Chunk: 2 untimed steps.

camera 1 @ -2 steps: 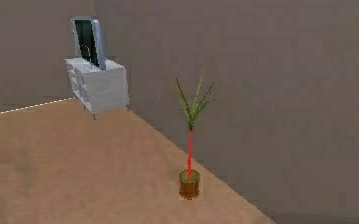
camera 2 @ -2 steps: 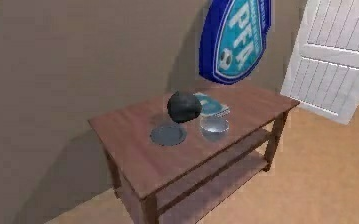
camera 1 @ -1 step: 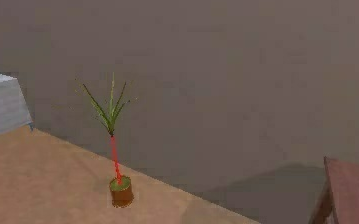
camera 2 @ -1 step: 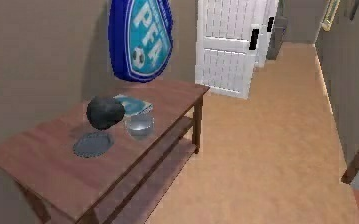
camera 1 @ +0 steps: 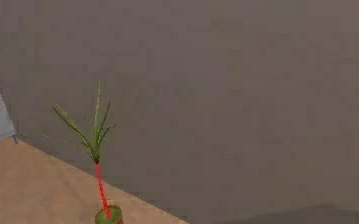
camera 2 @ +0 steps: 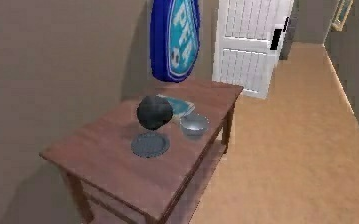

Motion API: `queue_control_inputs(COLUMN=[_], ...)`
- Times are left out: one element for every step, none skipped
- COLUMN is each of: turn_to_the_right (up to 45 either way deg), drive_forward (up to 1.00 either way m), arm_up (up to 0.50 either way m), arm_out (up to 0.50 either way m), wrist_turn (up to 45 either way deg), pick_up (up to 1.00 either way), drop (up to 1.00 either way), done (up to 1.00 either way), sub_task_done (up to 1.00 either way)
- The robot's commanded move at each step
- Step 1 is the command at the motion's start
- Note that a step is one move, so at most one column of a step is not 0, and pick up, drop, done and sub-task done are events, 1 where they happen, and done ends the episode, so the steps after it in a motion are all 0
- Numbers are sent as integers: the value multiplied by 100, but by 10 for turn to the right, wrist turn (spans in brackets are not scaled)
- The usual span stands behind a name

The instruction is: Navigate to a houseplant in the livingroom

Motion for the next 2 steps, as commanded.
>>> queue_control_inputs(turn_to_the_right=[-240,0], drive_forward=[0,0], arm_up=[0,0], arm_out=[0,0], wrist_turn=[0,0], pick_up=[0,0], drop=[0,0], done=[0,100], sub_task_done=[0,0])
